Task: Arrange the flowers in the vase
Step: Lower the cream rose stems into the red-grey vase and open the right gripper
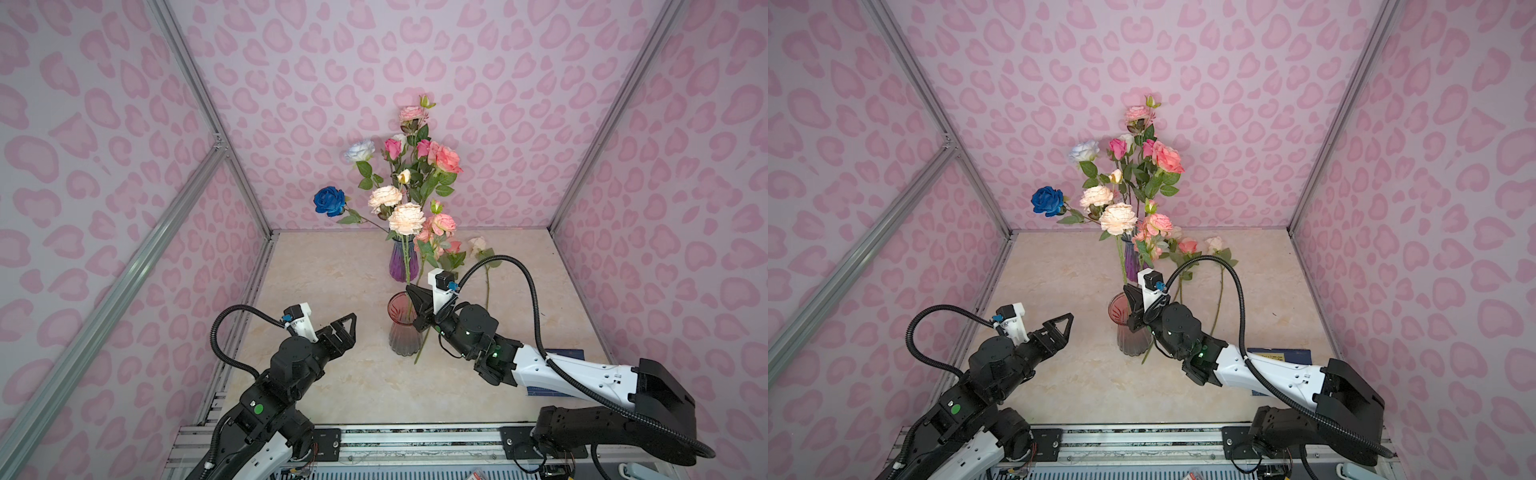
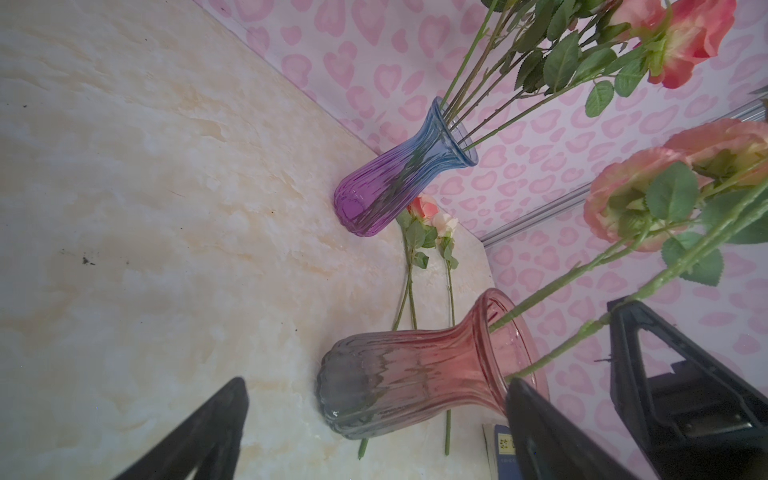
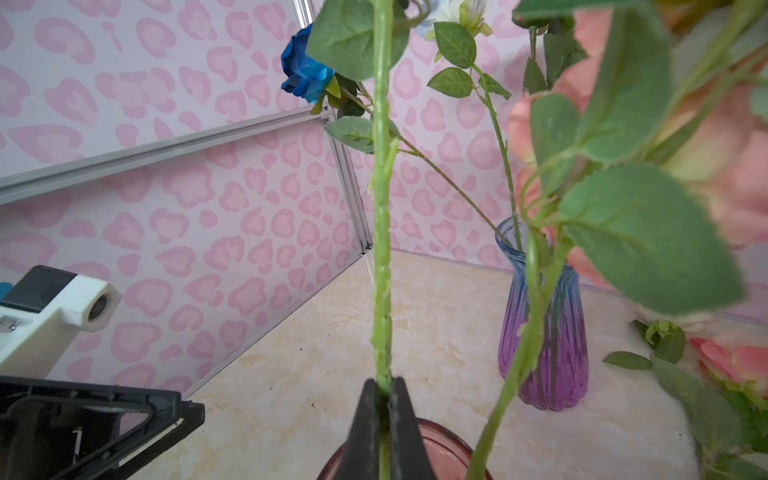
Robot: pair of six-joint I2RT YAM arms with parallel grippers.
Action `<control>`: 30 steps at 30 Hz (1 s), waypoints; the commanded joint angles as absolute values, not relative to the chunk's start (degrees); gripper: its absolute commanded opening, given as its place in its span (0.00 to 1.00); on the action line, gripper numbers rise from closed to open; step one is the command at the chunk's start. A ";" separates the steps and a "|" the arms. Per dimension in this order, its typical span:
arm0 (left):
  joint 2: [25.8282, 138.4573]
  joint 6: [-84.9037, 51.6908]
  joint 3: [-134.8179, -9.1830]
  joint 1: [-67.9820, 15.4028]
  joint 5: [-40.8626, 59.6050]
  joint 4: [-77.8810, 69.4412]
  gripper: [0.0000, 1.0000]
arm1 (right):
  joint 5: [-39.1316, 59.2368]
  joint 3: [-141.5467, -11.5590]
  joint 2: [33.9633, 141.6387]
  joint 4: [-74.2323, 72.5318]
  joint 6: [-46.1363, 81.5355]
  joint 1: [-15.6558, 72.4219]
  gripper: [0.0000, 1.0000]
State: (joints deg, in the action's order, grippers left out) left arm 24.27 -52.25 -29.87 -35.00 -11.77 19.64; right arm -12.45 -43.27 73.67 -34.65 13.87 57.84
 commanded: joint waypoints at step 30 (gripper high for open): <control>36.96 -49.99 -32.65 -34.94 -4.48 10.23 0.99 | -20.75 -38.30 58.31 -27.28 14.46 61.70 0.19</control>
